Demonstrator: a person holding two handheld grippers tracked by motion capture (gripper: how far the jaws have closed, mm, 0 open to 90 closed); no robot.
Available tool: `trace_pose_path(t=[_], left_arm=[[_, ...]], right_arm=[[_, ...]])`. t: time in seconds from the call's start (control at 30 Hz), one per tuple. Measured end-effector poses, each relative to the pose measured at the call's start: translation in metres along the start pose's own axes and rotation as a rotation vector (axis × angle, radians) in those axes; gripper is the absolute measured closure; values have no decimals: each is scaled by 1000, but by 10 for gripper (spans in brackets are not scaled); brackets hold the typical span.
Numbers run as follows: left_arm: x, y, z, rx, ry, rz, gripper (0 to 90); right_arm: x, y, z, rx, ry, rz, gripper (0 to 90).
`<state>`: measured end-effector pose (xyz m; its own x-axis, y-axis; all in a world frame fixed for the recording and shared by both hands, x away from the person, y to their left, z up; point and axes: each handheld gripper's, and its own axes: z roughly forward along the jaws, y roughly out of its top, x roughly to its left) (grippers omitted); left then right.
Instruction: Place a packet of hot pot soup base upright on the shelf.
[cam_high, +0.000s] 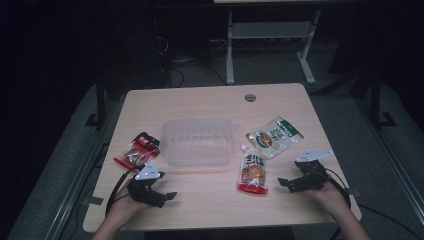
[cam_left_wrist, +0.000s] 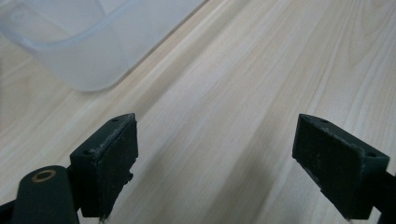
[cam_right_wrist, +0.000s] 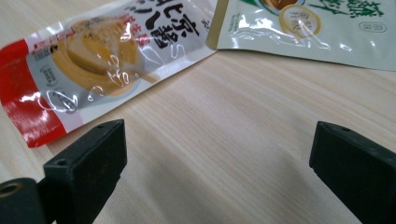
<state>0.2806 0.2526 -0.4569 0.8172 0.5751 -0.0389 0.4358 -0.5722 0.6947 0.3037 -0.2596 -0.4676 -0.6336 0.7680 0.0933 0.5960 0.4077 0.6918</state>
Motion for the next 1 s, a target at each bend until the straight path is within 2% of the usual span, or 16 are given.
trace_pose_path(t=[0.07, 0.2, 0.3, 0.4, 0.5, 0.6, 0.63, 0.67, 0.77, 0.87, 0.9, 0.93, 0.97, 1.0], left_arm=[[2, 0, -3, 14, 8, 4, 139], [7, 0, -8, 2, 22, -2, 170], [13, -3, -17, 0, 40, -27, 200], [16, -4, -22, 1, 52, -33, 233], [22, -6, -35, -9, 82, -74, 260], [28, -7, -42, -6, 101, -88, 290], [35, -8, -47, -7, 120, -109, 293], [35, -8, -47, -7, 120, -109, 300], [48, -8, -56, 1, 173, -130, 306], [59, -6, -62, -17, 214, -167, 306], [59, -6, -62, -17, 214, -167, 306], [66, -4, -65, -14, 245, -176, 306], [66, -4, -65, -14, 245, -176, 305], [73, -3, -66, -9, 274, -179, 303]], right_arm=[[-1, 1, -1, -4, -5, 5, 36], [1, 0, -2, -10, 0, -3, 37], [3, 1, -3, -16, 5, -18, 34], [5, 2, -4, -21, 5, -14, 35], [5, 3, -4, -23, 6, -12, 37], [4, 3, -4, -21, 4, -11, 41], [4, 3, -3, -25, 8, -6, 41], [4, 3, -3, -25, 8, -6, 41], [4, 3, -4, -26, 13, -11, 45], [5, 3, -5, -29, 15, -10, 47], [6, 4, -5, -29, 16, -15, 47], [6, 4, -5, -31, 18, -18, 48], [7, 4, -5, -32, 19, -21, 49], [7, 4, -5, -31, 20, -23, 49]])
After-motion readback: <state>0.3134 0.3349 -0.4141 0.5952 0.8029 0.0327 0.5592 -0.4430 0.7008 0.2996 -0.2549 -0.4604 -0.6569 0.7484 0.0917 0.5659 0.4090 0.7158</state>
